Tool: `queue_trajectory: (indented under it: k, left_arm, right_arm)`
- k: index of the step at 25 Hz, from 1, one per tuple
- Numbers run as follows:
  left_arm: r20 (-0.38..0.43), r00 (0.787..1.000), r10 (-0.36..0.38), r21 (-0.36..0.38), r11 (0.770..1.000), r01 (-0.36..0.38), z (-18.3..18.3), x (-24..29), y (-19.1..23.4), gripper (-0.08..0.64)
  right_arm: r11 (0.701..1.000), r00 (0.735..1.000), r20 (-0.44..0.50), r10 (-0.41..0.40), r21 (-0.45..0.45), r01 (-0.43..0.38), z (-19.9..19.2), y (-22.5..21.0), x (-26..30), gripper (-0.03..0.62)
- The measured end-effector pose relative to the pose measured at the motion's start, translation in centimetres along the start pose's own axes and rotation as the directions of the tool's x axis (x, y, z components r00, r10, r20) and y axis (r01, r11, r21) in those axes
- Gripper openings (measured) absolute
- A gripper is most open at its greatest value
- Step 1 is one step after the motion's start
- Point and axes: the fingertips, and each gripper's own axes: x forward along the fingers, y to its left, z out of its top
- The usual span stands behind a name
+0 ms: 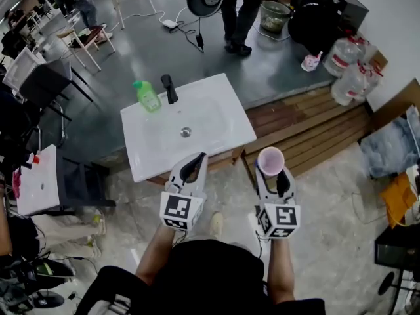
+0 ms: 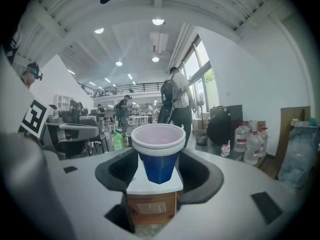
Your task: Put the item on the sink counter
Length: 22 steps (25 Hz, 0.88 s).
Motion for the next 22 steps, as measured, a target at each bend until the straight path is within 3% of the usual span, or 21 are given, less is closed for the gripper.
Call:
queue_trajectory:
  k: [22]
  left_arm:
    - [0.022, 0.996, 0.083, -0.004, 0.997, -0.083, 1.1, 2.2, 4.6, 0.002]
  right_arm:
    - [0.997, 0.997, 0.015, 0.072, -0.029, -0.072, 2.0, 0.3, 6.7, 0.255]
